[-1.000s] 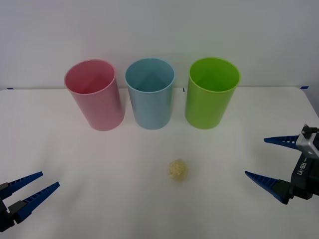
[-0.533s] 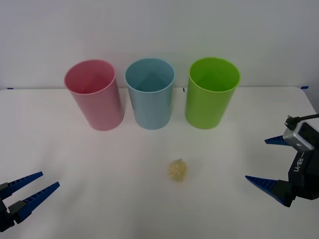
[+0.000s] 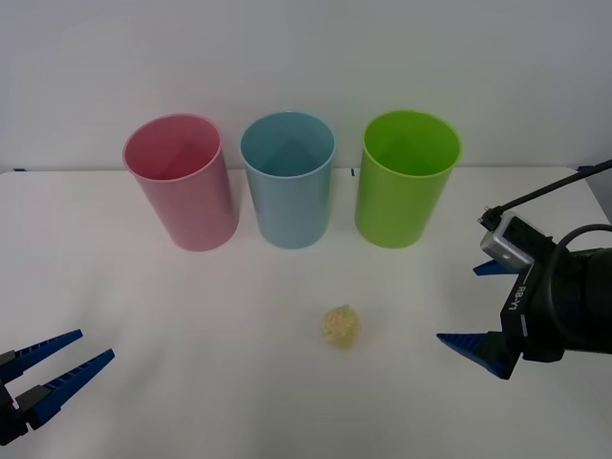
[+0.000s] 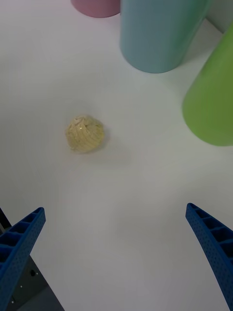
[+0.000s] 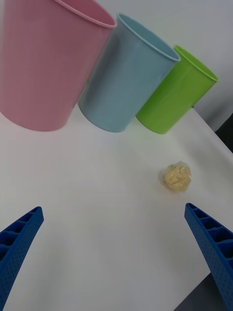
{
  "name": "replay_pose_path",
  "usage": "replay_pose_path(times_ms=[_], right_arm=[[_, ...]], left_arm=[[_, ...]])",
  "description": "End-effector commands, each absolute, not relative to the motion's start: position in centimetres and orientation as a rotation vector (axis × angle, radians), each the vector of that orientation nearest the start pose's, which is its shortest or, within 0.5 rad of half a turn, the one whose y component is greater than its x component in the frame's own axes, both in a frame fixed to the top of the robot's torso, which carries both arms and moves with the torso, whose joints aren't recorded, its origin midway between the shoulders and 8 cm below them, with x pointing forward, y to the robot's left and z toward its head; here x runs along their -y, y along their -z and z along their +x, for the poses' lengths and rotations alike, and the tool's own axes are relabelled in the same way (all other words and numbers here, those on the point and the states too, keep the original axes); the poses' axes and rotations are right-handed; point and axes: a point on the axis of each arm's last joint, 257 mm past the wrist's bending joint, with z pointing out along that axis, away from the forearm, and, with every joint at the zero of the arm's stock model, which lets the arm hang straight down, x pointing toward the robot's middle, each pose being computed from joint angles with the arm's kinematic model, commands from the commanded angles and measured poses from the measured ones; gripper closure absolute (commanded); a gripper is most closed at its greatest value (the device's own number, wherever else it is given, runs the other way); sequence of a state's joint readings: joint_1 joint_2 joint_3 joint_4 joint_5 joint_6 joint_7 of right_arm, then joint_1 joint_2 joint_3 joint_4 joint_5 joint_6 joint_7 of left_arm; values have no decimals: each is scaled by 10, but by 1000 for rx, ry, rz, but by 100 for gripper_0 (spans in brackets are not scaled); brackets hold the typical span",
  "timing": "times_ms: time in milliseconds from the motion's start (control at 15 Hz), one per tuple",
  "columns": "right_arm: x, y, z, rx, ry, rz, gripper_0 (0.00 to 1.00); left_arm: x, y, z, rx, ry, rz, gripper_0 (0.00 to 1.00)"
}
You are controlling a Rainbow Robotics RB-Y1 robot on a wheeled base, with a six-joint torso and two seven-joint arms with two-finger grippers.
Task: Put cans in the blue bin and PET bottles in the pink bin and trash in the green bin.
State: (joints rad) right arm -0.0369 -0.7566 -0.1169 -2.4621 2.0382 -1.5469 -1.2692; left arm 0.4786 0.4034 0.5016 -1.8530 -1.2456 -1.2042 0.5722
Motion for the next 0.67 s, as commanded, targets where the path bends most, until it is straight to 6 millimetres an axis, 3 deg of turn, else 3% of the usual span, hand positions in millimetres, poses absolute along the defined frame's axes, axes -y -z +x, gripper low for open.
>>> replay_pose_path(times_ms=[67, 400, 667], right_arm=[[177, 170, 359, -2159, -226, -1205, 0], [159, 186, 382, -2181, -205, -1293, 0], [145, 204, 387, -2205, -184, -1392, 0]], left_arm=[[-306, 223, 309, -1852, 810, 248, 0], [-306, 223, 309, -1852, 810, 248, 0], [-306, 223, 309, -1852, 810, 248, 0]])
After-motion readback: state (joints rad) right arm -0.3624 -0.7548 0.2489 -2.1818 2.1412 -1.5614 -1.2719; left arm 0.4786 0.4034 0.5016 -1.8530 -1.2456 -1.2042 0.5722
